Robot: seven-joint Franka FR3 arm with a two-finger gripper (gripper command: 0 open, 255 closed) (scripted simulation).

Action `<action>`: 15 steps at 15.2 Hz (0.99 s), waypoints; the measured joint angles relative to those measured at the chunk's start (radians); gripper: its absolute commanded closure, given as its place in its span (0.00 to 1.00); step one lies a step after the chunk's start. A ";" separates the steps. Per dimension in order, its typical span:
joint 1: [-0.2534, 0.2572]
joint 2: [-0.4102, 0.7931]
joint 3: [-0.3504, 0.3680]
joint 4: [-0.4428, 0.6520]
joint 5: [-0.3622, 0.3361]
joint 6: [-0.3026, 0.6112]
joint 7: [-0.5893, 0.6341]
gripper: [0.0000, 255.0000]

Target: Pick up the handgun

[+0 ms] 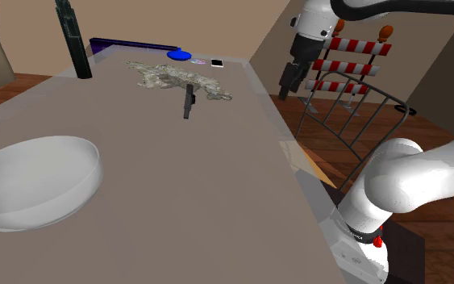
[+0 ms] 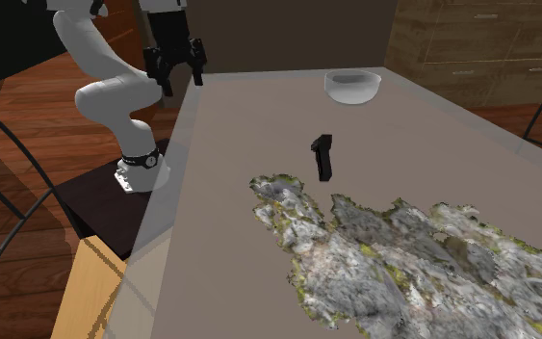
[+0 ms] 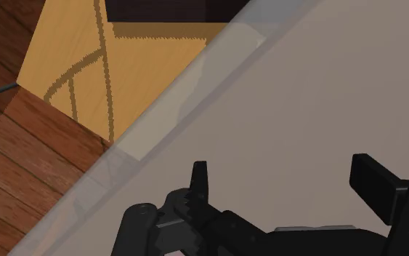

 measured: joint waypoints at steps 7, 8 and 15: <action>-0.027 0.139 0.133 0.061 0.051 0.085 0.248 0.00; -0.034 0.173 0.159 0.080 0.056 0.101 0.299 0.00; -0.102 0.441 0.309 0.264 0.028 0.184 0.647 0.00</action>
